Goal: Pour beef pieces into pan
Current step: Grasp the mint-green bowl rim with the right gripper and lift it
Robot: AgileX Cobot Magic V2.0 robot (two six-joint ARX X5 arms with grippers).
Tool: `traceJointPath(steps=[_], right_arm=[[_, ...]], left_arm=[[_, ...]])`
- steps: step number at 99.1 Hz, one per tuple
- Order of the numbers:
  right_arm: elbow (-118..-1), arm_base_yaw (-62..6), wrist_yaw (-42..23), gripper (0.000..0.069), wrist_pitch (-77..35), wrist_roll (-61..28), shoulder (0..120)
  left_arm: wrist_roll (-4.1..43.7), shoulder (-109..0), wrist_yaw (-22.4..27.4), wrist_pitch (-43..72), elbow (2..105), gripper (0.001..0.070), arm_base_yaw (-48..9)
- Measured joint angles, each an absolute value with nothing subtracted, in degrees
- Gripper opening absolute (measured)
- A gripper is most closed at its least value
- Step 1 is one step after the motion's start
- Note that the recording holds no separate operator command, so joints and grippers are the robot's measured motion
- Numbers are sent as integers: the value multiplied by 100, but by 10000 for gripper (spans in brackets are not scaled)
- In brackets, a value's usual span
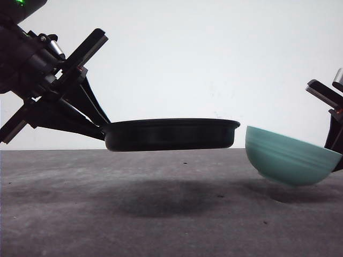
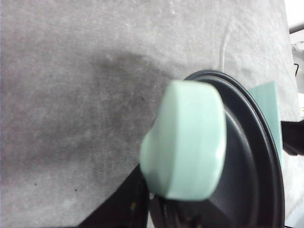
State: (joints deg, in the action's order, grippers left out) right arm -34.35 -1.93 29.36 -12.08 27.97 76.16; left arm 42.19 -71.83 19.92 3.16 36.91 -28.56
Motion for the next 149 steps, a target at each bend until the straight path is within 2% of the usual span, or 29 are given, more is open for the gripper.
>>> traceJointPath(steps=[22, 38, 61, 71, 102, 118, 149], right_arm=[[-3448, -351, 2941, 18, -604, 2794, 7312], [-3854, -819, 2880, 18, -296, 2792, 6788], [-4445, -1632, 2720, 18, -270, 2554, 6672], [-4556, -2043, 2137, 18, -266, 2261, 6654], [-4556, -3332, -642, 17, -451, 1098, 6595], [-4556, -3957, -1966, 17, -281, 539, 6595], [-4556, -4421, -2596, 17, -113, 38, 6595]], left_arm=[[4198, -7183, 2025, 574, 3691, 21, -2967], [4222, -7183, 2045, 578, 3691, 21, -3129], [4270, -7183, 2045, 596, 4001, 21, -3336], [4270, -7181, 2051, 561, 4239, 21, -3411], [4257, -7181, 2045, 646, 4574, 21, -3599], [4051, -7181, 1774, 1037, 4716, 21, -3662], [3879, -7181, 1671, 1017, 4871, 21, -3662]])
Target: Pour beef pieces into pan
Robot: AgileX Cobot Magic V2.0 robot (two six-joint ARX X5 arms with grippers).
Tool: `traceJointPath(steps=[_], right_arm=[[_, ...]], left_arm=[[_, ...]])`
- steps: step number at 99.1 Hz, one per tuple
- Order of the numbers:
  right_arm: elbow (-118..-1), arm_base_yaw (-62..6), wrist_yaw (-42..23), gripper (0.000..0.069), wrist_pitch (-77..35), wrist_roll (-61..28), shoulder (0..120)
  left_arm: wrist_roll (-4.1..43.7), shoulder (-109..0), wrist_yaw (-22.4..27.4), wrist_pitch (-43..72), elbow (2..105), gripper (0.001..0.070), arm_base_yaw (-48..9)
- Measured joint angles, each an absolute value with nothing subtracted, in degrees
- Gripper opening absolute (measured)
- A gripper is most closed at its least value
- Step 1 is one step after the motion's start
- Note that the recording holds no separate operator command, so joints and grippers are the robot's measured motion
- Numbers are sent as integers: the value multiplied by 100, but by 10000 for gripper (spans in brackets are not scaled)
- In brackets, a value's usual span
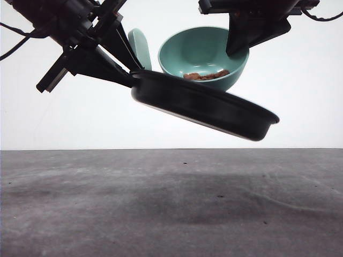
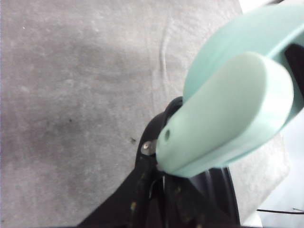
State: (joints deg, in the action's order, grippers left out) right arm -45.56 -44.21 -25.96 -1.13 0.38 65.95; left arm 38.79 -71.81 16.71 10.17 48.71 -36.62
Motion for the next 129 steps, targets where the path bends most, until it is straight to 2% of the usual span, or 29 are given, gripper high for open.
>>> traceJointPath(steps=[30, 46, 65, 84, 101, 129], right_arm=[[-4556, -4807, -3481, 17, 338, -672, 6525], [-4556, -4965, -3913, 17, 812, -1393, 6425], [-4556, -4993, -4340, 17, 1378, -2423, 6340], [-4556, -4993, -4421, 17, 1664, -3494, 6335], [-4556, -4993, -4427, 17, 1988, -4574, 6335], [-4556, -4991, -3850, 17, 2987, -5957, 6335]], left_arm=[[4309, -7181, 1949, 270, 4871, 21, -3660], [4613, -7181, 2025, -64, 4871, 21, -3660], [4716, -7181, 2171, -113, 4871, 21, -3627], [4847, -7181, 2237, -202, 4871, 21, -3527], [5153, -7181, 2399, -539, 4871, 21, -3430], [5524, -7181, 2443, -749, 4871, 21, -3413]])
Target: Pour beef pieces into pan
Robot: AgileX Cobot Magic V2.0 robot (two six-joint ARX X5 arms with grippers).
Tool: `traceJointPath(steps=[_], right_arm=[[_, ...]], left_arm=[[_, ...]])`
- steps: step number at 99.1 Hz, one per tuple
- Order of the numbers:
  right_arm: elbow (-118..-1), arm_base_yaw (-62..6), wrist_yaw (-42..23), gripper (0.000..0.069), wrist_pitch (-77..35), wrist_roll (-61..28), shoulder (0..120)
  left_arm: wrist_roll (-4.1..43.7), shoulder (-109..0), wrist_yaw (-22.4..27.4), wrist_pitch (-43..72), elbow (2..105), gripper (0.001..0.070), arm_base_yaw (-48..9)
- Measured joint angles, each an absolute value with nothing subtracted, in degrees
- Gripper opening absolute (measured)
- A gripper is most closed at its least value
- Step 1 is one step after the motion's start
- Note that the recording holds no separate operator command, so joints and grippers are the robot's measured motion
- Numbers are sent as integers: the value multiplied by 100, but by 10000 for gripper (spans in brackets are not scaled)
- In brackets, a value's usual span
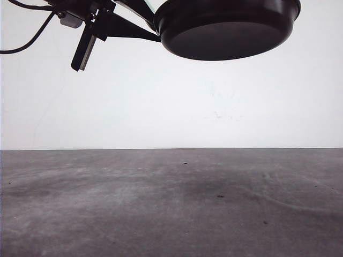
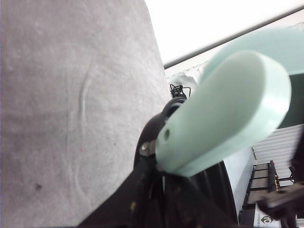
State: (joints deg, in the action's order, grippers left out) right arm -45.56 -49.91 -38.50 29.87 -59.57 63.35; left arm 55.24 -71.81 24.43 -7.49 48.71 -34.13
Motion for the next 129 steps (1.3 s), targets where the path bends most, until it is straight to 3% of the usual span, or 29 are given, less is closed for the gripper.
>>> traceJointPath(steps=[25, 55, 102, 129], right_arm=[[-4556, -4928, -3280, 17, 3022, -6525, 6335], [-4556, -4901, -3216, 17, 3667, -6921, 6335], [-4563, -4652, -2995, 17, 4375, -6910, 6357], [-4563, -4665, -3004, 17, 4355, -6464, 6359]], left_arm=[[5537, -7181, 2445, -749, 4871, 21, -3413], [5537, -7181, 2462, -746, 4871, 21, -3367], [5537, -7181, 2462, -744, 4871, 21, -3133], [5537, -7181, 2480, -742, 4871, 21, -3011]])
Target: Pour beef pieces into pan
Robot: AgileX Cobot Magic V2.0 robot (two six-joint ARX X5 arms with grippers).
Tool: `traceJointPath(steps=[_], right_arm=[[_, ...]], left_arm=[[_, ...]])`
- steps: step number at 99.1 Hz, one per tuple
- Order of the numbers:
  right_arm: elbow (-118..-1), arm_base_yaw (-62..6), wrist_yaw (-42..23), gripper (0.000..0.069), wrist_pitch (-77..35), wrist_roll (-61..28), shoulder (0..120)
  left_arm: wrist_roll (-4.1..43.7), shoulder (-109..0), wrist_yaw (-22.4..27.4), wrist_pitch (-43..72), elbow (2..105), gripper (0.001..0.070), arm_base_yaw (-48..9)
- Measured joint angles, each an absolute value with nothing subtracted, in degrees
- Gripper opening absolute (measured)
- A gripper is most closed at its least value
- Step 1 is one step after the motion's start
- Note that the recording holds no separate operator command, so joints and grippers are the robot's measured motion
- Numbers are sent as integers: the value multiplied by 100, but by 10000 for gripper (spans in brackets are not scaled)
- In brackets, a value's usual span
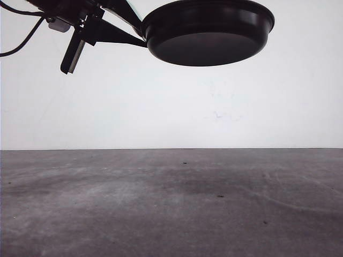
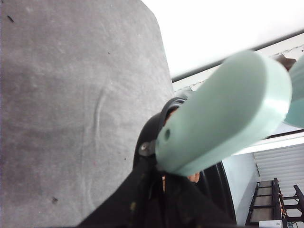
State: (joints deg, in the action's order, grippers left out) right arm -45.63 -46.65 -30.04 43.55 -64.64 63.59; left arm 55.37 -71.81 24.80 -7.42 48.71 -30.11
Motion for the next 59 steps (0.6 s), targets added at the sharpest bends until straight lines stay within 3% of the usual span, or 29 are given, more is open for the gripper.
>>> traceJointPath(steps=[10, 18, 38, 47, 59], right_arm=[[-4571, -4674, -3452, 17, 4250, -5531, 6337], [-4670, -4683, -3693, 17, 3389, -4401, 6163], [-5476, -4407, -2567, 17, 602, -1411, 5734], [-5795, -4202, -2051, 17, -91, -379, 5693], [-6178, -3859, -1909, 17, -740, 580, 5669]], left_arm=[[5537, -7181, 2486, -744, 4871, 21, -3000], [5537, -7181, 2495, -744, 4871, 21, -2982], [5537, -7181, 2510, -742, 4871, 21, -2974], [5537, -7181, 2510, -744, 4871, 21, -2974], [5535, -7181, 2530, -742, 4871, 21, -2974]])
